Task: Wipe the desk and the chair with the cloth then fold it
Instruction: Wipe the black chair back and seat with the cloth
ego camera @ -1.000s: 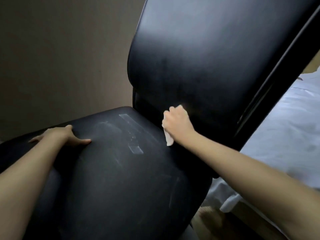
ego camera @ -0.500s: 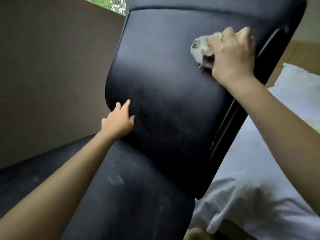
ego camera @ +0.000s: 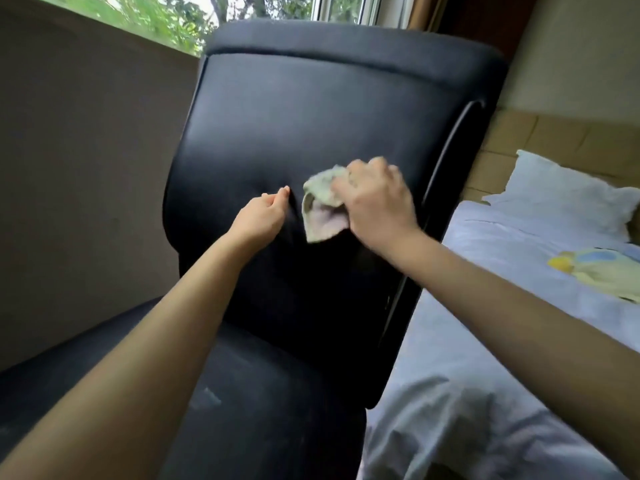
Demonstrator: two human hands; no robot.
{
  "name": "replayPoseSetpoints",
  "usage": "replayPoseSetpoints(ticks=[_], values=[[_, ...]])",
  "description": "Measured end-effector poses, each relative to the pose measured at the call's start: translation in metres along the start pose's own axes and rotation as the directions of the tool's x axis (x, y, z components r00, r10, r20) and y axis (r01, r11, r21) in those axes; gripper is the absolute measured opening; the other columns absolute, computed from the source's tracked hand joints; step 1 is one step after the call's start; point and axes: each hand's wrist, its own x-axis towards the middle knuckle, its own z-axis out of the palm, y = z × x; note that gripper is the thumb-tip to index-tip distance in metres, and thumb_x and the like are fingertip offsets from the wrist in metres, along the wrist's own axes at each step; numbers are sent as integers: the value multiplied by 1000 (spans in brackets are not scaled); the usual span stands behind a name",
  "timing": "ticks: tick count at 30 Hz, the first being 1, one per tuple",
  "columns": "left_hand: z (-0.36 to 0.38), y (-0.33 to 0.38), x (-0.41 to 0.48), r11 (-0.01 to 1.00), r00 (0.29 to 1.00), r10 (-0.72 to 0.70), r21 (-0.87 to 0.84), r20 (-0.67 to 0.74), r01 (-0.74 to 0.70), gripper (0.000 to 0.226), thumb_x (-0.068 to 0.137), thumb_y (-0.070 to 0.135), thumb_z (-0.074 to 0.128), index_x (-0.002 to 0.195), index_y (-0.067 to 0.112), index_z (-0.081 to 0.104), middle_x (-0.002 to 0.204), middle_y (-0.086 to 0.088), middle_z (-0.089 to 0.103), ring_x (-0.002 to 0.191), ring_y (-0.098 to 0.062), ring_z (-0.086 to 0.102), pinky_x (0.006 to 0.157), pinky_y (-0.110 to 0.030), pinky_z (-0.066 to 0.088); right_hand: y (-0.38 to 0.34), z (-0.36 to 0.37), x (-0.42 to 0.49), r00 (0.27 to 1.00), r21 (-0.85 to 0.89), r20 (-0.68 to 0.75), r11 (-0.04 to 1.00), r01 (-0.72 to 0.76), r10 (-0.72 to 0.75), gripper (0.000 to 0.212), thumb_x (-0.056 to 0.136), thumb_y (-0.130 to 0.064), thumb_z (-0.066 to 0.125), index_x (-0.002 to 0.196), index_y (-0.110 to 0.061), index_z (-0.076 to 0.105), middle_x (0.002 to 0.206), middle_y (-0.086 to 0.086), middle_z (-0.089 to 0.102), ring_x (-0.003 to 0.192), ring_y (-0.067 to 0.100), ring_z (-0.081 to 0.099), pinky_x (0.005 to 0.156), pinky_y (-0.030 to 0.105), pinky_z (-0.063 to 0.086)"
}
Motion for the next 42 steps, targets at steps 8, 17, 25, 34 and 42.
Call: replayPoseSetpoints(ticks=[8,17,25,34,42], values=[[-13,-4,2,997,998,-9,74,68,4,47,101,44,27,144,28,36,156,-6,21,144,-16,16,114,-28,16,-5,3,13,989,-22,95,993,-115,117,25,69,-11,40,78,-9,63,80,12,56,72,34,53,60,37,40],[-20,4,1,984,997,-12,179,74,-2,48,102,41,29,145,23,35,153,0,28,144,-13,16,114,-28,16,-13,21,-19,966,146,100,963,225,-240,21,73,-16,42,73,-15,63,70,6,56,61,27,53,50,32,38],[-20,6,-5,988,994,-54,146,99,39,64,88,3,41,146,29,32,144,-6,45,114,-24,55,84,-29,43,87,17,103,903,64,115,904,-422,414,25,85,-14,54,107,-8,63,112,17,54,104,40,46,82,44,42],[-23,10,-25,989,991,-86,132,105,72,73,85,-13,30,151,14,14,154,-5,27,132,-19,41,73,-12,42,-42,41,-23,802,271,204,820,505,-561,5,61,-25,68,61,-22,64,63,-4,55,58,19,54,44,25,35],[-41,9,-34,987,990,-115,125,77,105,72,85,-11,30,150,18,20,153,-3,28,130,-26,44,59,-15,48,55,36,123,896,186,235,887,-423,377,30,85,-6,50,115,-4,53,120,18,47,110,39,43,92,44,39]])
